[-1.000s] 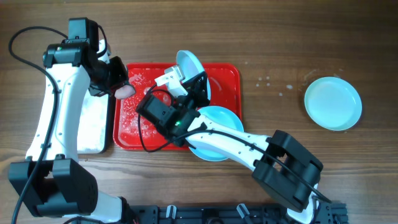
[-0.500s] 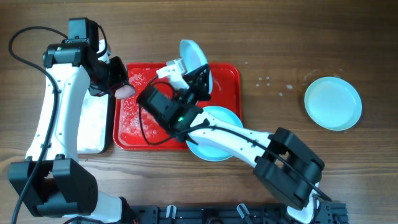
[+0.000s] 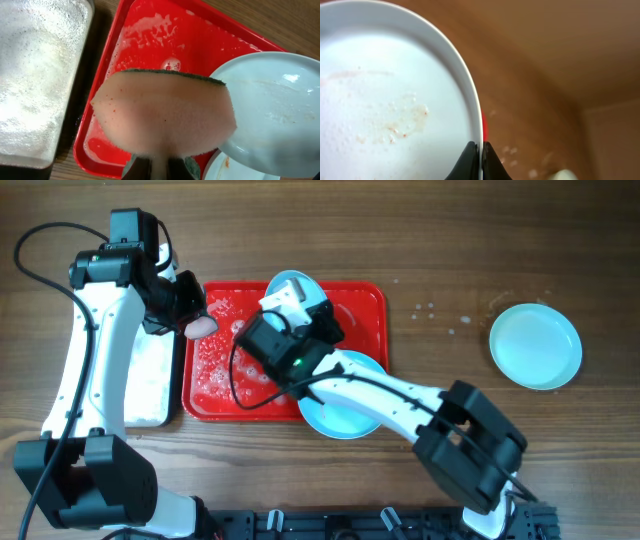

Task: Clean dirty plates on tray and stack at the side
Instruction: 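Carry the plate right and stack it on the cleaned plate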

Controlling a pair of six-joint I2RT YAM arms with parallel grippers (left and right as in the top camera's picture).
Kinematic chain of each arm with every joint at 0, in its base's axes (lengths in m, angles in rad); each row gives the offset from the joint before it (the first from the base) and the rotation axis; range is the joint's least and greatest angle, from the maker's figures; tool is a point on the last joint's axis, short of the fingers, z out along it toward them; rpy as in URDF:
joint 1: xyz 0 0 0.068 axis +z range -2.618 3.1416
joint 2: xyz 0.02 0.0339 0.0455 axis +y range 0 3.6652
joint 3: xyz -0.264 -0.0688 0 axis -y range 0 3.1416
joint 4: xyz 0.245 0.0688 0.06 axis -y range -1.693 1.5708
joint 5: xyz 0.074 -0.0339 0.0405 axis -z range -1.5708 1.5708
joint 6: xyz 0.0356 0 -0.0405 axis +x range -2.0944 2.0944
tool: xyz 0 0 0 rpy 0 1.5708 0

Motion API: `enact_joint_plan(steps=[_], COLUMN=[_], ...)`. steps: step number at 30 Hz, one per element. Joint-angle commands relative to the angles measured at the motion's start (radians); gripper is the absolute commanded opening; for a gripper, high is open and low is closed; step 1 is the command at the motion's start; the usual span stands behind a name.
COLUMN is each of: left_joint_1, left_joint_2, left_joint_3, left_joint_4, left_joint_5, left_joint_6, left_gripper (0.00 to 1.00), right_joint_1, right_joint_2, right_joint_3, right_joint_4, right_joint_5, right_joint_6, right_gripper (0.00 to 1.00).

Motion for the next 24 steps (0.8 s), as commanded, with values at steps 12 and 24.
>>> enact_joint_plan(steps=[12, 24], left_joint_1=[0.007, 0.007], left_joint_2=[0.007, 0.007], left_joint_3=[-0.007, -0.007], left_joint_4=[0.014, 0.014], left_joint_5=[-0.006, -0.006], left_joint_6=[0.021, 0.021], left_gripper=[0.04, 0.04], right_joint_1=[-0.515, -1.011], right_joint_2=[-0.473, -0.5], right_joint_3=[0.001, 0.0], right_joint_4=[-0.235, -0.468], right_joint_5=[-0.967, -1.065], right_joint_6=[0.256, 0.25], right_gripper=[0.04, 0.04])
